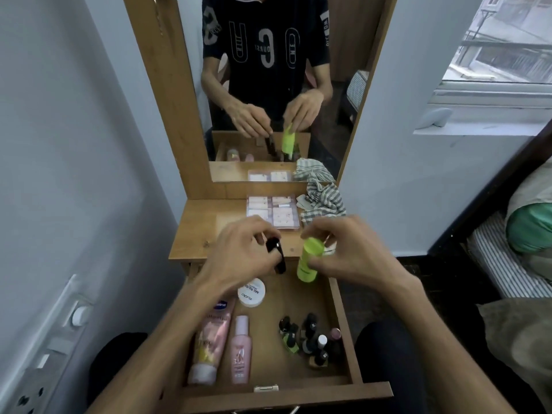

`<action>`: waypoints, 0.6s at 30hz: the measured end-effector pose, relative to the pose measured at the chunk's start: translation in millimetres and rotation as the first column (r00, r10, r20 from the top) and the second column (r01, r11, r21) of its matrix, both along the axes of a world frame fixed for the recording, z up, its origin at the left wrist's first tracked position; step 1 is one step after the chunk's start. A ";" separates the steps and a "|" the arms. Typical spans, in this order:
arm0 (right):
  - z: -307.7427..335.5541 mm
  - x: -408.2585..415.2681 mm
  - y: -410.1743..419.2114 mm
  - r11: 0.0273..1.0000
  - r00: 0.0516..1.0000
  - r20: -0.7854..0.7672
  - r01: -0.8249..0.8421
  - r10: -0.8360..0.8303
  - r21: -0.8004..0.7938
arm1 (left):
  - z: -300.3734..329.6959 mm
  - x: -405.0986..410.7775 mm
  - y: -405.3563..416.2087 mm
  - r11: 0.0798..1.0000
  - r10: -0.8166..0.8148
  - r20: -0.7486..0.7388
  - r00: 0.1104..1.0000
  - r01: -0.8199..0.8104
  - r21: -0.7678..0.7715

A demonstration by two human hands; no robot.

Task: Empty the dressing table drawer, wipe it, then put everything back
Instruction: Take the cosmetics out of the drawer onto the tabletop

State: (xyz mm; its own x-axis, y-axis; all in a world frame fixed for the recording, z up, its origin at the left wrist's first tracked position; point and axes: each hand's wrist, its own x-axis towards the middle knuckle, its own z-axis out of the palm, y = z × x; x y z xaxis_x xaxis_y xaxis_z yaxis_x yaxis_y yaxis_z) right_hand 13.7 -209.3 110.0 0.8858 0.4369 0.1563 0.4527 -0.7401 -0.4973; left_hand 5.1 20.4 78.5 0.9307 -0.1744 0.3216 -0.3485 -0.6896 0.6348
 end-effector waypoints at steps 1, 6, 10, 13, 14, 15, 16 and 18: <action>11.7 4.6 7.8 0.999 1.000 0.022 -0.020 0.019 0.045 | 8.9 5.9 8.7 0.999 0.042 0.022 0.999 -0.042 -0.016; 38.6 42.9 61.6 0.983 0.989 0.143 -0.072 0.048 0.167 | 33.9 44.0 56.1 0.991 0.132 0.056 0.990 -0.129 -0.046; 30.5 81.2 108.1 0.978 0.985 0.173 -0.055 0.020 0.199 | 31.1 77.9 82.0 0.974 0.222 0.061 0.973 -0.219 -0.059; 16.1 105.4 135.9 0.985 0.985 0.171 -0.023 -0.007 0.171 | 22.5 95.5 89.0 0.959 0.276 0.069 0.959 -0.270 -0.085; 10.1 112.4 142.3 0.988 0.985 0.170 -0.014 -0.012 0.151 | 18.4 100.5 89.9 0.954 0.292 0.070 0.954 -0.285 -0.091; 4.2 118.5 147.2 0.992 0.986 0.167 -0.009 -0.013 0.129 | 14.3 104.7 90.3 0.949 0.308 0.070 0.949 -0.301 -0.098; -1.6 124.2 151.0 0.994 0.986 0.164 -0.002 -0.016 0.106 | 9.6 109.4 90.8 0.944 0.319 0.074 0.945 -0.311 -0.106; -12.2 134.1 155.4 0.998 0.985 0.171 0.014 -0.025 0.066 | 1.1 117.7 91.4 0.940 0.330 0.076 0.941 -0.320 -0.114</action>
